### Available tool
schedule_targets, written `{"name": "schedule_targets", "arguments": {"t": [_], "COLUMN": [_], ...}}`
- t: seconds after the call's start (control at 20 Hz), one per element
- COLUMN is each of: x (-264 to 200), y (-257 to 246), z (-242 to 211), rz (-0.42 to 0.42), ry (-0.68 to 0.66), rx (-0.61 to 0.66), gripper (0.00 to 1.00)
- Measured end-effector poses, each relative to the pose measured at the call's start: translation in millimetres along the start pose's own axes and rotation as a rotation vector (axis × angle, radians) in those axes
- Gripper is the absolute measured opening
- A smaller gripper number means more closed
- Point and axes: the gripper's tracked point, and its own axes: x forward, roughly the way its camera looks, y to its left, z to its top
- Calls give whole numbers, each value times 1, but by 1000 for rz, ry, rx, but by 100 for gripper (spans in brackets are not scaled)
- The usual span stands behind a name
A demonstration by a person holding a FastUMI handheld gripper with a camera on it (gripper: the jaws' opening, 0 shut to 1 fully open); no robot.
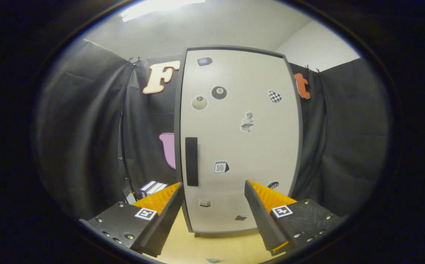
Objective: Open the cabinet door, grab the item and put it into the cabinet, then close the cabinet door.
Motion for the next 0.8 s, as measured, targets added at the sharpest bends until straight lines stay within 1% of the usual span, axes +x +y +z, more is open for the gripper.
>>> {"name": "schedule_targets", "arguments": {"t": [0.3,0.55,0.7,0.8], "x": [50,90,111,122], "y": [29,45,49,51], "z": [-3,-4,-9,-12], "rz": [53,70,63,57], "ry": [1,1,5,12], "rx": [34,54,62,61], "gripper": [98,98,98,92]}}
